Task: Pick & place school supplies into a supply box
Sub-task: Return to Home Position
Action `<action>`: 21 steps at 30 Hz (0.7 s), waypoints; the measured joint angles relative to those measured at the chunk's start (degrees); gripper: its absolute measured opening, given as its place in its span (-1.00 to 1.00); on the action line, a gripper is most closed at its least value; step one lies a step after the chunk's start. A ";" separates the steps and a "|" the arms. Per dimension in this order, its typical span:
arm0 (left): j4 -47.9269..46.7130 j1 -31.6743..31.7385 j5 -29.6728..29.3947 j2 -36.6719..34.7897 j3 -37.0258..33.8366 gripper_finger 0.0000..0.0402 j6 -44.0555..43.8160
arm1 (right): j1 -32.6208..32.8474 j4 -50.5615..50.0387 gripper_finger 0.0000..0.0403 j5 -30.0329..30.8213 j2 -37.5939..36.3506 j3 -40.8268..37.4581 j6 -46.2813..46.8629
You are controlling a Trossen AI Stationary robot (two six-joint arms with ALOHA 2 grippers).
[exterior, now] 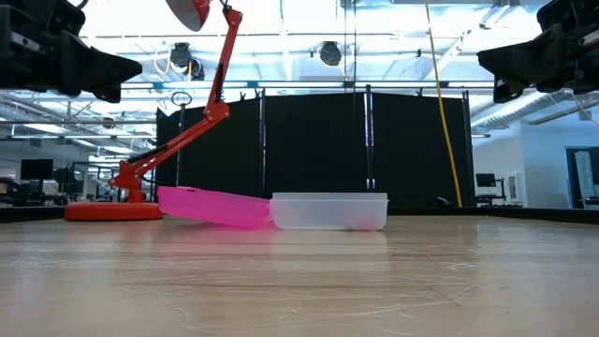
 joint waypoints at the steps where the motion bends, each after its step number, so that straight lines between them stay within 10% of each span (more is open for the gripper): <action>1: 0.02 0.00 -0.01 -0.01 0.00 -0.80 -0.91 | 0.00 0.00 -1.00 0.00 0.00 -0.02 -0.01; 21: 0.03 0.00 -0.07 -0.01 0.00 -0.75 -1.72 | 0.00 -0.02 -1.00 0.02 0.00 -0.06 -0.02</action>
